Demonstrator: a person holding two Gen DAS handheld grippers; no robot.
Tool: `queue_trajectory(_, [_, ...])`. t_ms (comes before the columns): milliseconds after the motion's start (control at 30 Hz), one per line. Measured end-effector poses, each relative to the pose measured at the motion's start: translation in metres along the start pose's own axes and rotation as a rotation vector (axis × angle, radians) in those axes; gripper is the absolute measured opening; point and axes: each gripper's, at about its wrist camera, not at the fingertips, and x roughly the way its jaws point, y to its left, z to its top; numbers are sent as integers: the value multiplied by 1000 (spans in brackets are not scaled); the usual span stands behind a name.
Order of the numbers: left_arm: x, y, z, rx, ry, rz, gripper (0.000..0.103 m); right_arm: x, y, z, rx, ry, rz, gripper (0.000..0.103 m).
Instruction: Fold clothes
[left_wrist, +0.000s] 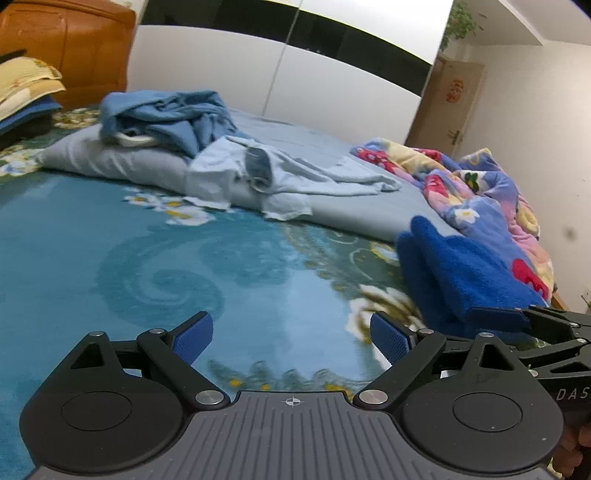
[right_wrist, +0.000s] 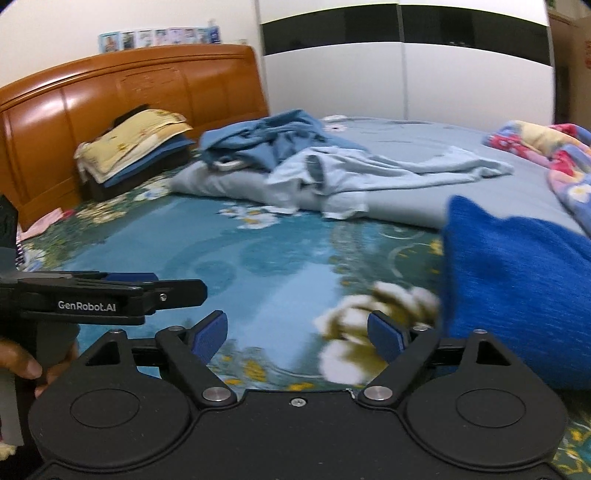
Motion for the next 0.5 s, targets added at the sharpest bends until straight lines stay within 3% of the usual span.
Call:
queue_trajectory(267, [-36, 41, -2, -20, -33, 84, 92, 12, 48, 9, -40, -4, 93, 87])
queue_trajectory(333, [-45, 52, -3, -26, -41, 108, 95, 15, 60, 11, -54, -4, 114, 90])
queue_trajectory(367, [-50, 58, -3, -29, -45, 120, 102, 16, 66, 11, -59, -4, 124, 91])
queue_trajectory(500, [-70, 80, -4, -49, -70, 157, 103, 21, 90, 13, -72, -2, 167, 91])
